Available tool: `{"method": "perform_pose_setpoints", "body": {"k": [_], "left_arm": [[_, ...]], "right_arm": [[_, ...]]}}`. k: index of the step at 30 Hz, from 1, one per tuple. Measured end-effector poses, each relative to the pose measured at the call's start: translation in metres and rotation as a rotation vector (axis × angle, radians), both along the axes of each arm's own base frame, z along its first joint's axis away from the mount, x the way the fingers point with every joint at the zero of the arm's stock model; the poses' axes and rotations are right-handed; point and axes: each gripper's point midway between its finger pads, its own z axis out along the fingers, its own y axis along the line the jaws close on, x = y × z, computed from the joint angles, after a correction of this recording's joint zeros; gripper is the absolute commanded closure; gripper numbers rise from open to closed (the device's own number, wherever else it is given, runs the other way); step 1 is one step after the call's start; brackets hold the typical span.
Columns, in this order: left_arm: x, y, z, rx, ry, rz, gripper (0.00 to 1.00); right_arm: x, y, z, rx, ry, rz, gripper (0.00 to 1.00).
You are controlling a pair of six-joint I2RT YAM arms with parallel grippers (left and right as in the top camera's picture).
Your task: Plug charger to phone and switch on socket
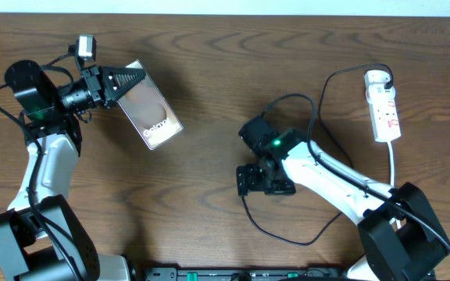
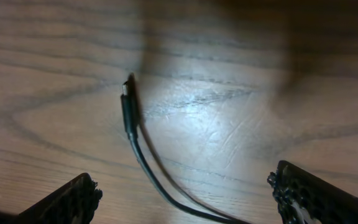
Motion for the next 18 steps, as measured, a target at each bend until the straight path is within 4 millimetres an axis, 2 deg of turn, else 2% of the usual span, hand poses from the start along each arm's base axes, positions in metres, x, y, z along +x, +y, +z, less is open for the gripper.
{"method": "perform_pose_setpoints", "body": {"k": [8,11,18], "left_arm": [[0.000,0.000,0.000,0.000,0.000,0.000,0.93],[0.000,0.000,0.000,0.000,0.000,0.001,0.93],[0.000,0.000,0.000,0.000,0.000,0.000,0.93]], "right_arm": [[-0.010,0.020,0.000,0.006,-0.017,-0.006,0.16],[-0.011,0.024,-0.003,-0.007,-0.025,-0.029,0.22],[-0.009,0.025,-0.028,-0.058,-0.005,-0.066,0.31]]}}
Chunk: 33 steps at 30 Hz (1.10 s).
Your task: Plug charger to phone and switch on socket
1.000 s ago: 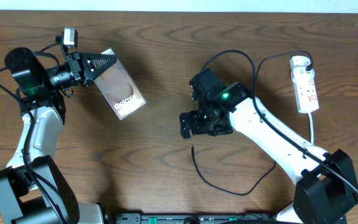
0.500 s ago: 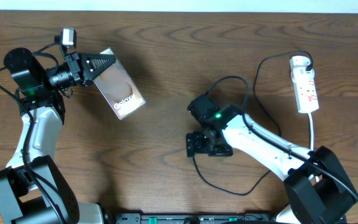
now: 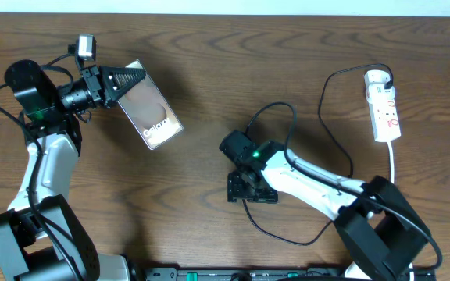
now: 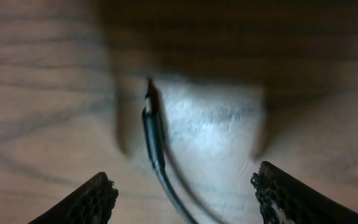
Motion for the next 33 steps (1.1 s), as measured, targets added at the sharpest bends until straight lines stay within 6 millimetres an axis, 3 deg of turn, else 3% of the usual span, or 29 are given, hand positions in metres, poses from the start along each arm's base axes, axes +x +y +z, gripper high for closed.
{"method": "perform_pose_setpoints", "body": {"k": [6,10,15,25,33], "left_arm": [[0.000,0.000,0.000,0.001,-0.003,0.000,0.93],[0.000,0.000,0.000,0.001,-0.003,0.000,0.93],[0.000,0.000,0.000,0.001,-0.003,0.000,0.92],[0.000,0.000,0.000,0.001,-0.003,0.000,0.93],[0.000,0.000,0.000,0.001,-0.003,0.000,0.92]], "right_arm": [[0.001,-0.001,-0.008,-0.016,0.007,-0.013,0.44],[0.002,0.000,-0.008,-0.015,0.001,-0.008,0.65],[0.004,0.002,-0.008,-0.008,-0.007,-0.016,0.76],[0.009,0.005,-0.009,0.002,-0.027,-0.017,0.77],[0.014,0.008,-0.010,0.013,-0.049,-0.010,0.94]]}}
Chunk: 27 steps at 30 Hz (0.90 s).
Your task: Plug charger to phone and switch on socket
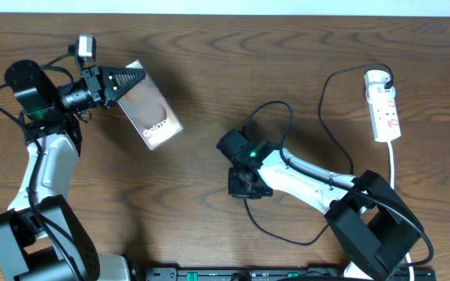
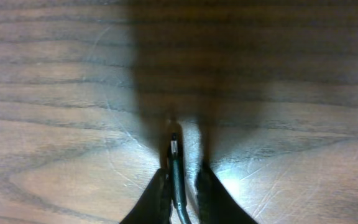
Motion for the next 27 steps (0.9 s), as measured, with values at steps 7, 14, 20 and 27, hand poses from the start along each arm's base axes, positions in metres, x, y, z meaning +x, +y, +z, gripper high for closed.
{"method": "perform_pose_setpoints", "body": {"k": [7,14,20,27], "left_arm": [[0.000,0.000,0.000,-0.001,0.004,-0.001,0.93],[0.000,0.000,0.000,-0.001,0.004,0.000,0.93],[0.000,0.000,0.000,-0.001,0.003,-0.001,0.93],[0.000,0.000,0.000,-0.001,0.004,0.000,0.93]], "right_arm": [[-0.002,0.000,-0.001,-0.006,0.015,0.005,0.99],[-0.022,0.019,0.001,0.115,0.126,0.095,0.99],[-0.038,0.106,0.050,0.733,0.186,0.414,0.99],[-0.056,0.139,0.146,1.339,0.126,0.794,0.99]]}}
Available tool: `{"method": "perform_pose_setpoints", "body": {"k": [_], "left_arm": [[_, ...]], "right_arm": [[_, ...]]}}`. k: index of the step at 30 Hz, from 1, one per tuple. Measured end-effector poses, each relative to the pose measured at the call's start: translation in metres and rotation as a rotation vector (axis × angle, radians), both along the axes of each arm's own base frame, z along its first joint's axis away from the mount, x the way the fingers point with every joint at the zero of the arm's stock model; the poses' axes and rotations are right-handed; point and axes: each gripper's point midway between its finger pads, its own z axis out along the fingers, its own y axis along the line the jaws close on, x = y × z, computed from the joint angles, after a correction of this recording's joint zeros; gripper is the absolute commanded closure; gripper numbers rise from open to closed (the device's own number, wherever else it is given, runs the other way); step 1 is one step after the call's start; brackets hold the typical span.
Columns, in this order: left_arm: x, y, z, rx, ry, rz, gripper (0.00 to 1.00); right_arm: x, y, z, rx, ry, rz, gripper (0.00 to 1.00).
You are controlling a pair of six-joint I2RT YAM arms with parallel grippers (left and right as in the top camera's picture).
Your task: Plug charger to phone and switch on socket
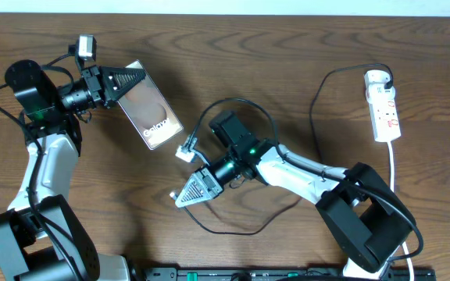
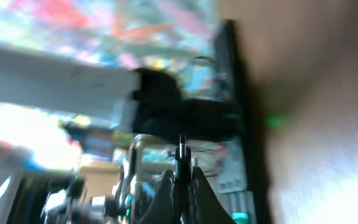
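Observation:
The phone, its lit screen facing up, is held off the table at the upper left, with my left gripper shut on its top end. My right gripper sits lifted and turned toward the table's front left, below the phone. It is shut on the charger plug, whose tip sticks out past the fingers. The black cable loops back to the white power strip at the far right. The right wrist view is blurred and looks off the table.
Slack black cable loops lie around and in front of the right arm mid-table. The left arm stands along the left edge. A black rail runs along the front edge of the wooden table.
My right gripper was down on the table, shut on the plug. Now it is raised, moved left and swung toward the front left, with the cable dragged along. Left arm and phone unchanged.
My right gripper first hung open above the plug lying on the table, then lower with its fingers either side of it. Then it was shut on the plug. Now it holds the plug up, nearer the phone, which the left gripper has held throughout.

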Motion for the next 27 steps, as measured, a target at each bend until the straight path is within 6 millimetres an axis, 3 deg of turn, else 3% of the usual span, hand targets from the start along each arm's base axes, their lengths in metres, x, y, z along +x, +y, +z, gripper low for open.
{"method": "perform_pose_setpoints", "body": {"k": [7,20,27], "left_arm": [[0.000,0.000,0.000,0.000,0.000,-0.001,0.92],[0.000,-0.002,0.000,0.003,-0.006,-0.005,0.93],[-0.004,-0.023,0.000,0.003,-0.007,-0.061,0.93]], "right_arm": [[-0.005,-0.007,0.020,0.119,0.018,0.074,0.99],[0.045,-0.029,0.027,0.170,-0.029,-0.040,0.99],[0.056,-0.025,0.041,0.237,-0.114,-0.044,0.99]]}}
